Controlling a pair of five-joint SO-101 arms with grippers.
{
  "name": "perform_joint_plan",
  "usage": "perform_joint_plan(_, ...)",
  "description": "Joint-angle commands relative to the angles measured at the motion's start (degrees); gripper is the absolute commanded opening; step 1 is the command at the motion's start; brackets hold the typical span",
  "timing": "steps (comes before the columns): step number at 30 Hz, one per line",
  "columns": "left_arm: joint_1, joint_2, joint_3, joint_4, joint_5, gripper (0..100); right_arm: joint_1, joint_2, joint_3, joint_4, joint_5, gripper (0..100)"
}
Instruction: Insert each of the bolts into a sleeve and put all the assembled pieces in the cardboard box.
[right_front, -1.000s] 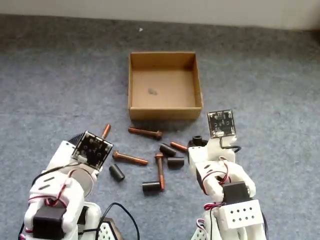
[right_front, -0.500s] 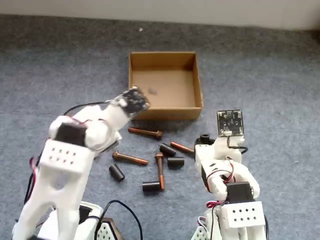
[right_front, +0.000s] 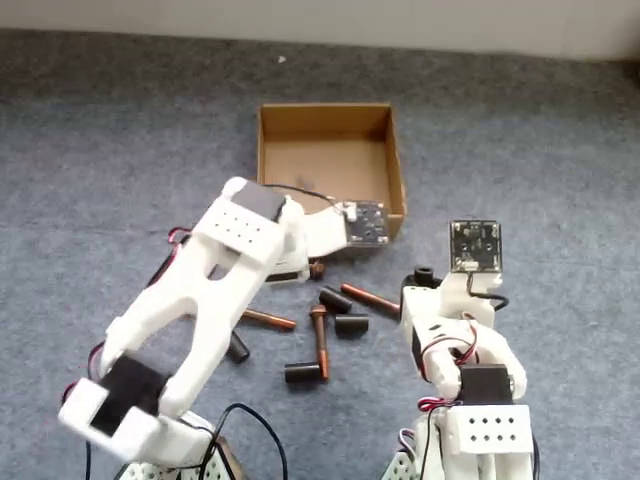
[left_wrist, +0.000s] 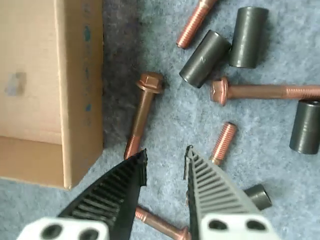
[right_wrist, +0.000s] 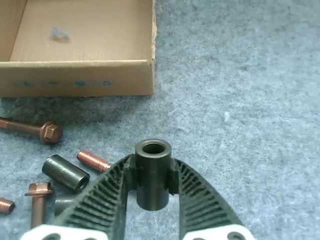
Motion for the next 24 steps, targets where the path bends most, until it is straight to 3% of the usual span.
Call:
perform_joint_plan(1, 1.0, 9.5, -9.5, -0.7, -0.8, 14, 2.2, -1.2, -1.0, -1.3, -0.6, 0.5)
perform_joint_plan(10, 1.0, 24.9, -20.3, -0.6, -3.2, 14, 3.3, -1.3, -1.0, -1.3, -0.6, 0.5)
perform_joint_plan(24, 2.5, 32.6, -23.1, -3.4, -2.7, 14, 3.2, -1.3, -1.0, -1.3, -0.6, 0.5)
